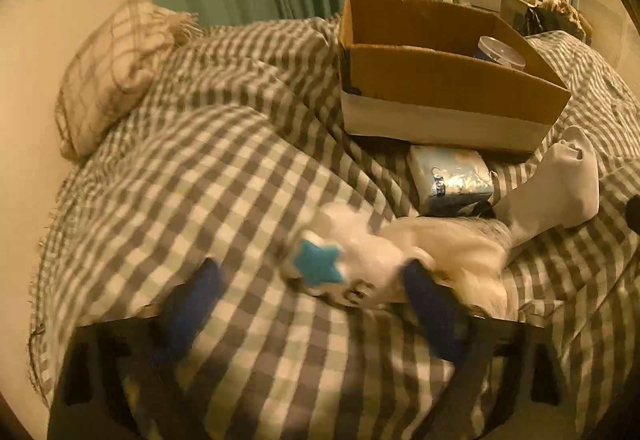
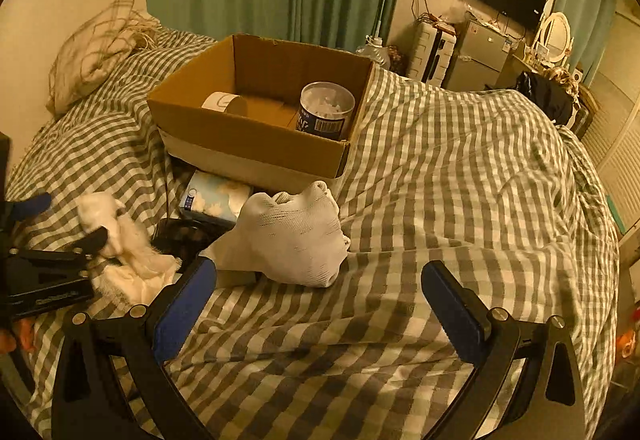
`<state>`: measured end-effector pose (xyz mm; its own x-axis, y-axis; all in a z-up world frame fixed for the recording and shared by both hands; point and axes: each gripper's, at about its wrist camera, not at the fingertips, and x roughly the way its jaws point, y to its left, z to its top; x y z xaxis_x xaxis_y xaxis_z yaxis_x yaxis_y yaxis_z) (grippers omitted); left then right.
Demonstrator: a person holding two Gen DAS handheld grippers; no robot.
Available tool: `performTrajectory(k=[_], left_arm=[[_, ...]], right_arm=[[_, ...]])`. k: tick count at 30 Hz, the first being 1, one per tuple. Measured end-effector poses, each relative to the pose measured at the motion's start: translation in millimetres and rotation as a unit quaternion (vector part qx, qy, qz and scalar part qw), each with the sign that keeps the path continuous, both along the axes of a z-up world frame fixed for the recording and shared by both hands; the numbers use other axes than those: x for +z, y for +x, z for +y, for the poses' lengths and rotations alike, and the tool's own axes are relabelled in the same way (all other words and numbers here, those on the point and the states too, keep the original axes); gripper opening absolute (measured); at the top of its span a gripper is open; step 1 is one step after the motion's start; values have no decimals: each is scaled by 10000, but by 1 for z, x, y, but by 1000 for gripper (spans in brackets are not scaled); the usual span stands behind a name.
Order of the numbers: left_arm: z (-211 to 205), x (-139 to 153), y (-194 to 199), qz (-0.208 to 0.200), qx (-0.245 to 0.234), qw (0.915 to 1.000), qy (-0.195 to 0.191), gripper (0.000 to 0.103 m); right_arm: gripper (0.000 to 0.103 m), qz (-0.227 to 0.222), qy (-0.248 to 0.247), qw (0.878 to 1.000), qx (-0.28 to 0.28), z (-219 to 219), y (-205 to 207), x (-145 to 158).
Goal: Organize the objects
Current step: 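Grasp the white plush toy with the left tool while the right tool grasps the white sock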
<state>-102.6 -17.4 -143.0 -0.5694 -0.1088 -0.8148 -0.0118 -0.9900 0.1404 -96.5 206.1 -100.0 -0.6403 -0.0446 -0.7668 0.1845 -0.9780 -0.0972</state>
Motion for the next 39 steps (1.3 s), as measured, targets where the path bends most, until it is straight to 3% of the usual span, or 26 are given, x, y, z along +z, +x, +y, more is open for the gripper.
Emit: performTrajectory(k=[5,9,10,19,21,23,29,32,34,35,36,38,39], left_arm=[[10,-14,-15,-338,-234,9991,103,82],[12,-18,-22,-470,-488,9964,519,43],[13,-18,-21,-468,-513,9961,545,41],[4,17,3,177,-595,9936,945,38],[1,28,11,351,-629,9927,971,33],[0,34,13,436,-667,9915,1026,16],[-4,19,1,145,-680,9912,1126,16],[-1,14,1,45,-650,9929,997,17],[-2,7,-3,-69,-580,9937,959,18],[-3,5,-5,-125,-535,9940,941,19],[-4,3,-7,-194,-506,9943,922,22],[-2,0,-10,-255,-526,9943,889,49],[0,-2,-11,-255,-537,9947,836,55]], right_arm=[[103,-53,-91,9999,-52,3,-2,-1],[103,-25,-115,9999,-78,3,-2,0],[103,-19,-121,9999,-85,3,-2,0],[103,52,-170,9998,-116,6,-12,5],[103,43,-148,9998,-90,3,-21,4],[103,-89,-189,9998,-43,0,-35,-1],[103,-680,-133,9975,109,-16,-64,-32],[102,-874,-13,9960,178,-21,-69,-45],[93,-1040,38,9942,256,-25,-72,-53],[82,-1081,21,9937,311,-26,-72,-55],[77,-1058,68,9938,325,-27,-71,-55],[72,-960,97,9946,382,-28,-66,-53],[69,-926,77,9949,400,-28,-64,-52]])
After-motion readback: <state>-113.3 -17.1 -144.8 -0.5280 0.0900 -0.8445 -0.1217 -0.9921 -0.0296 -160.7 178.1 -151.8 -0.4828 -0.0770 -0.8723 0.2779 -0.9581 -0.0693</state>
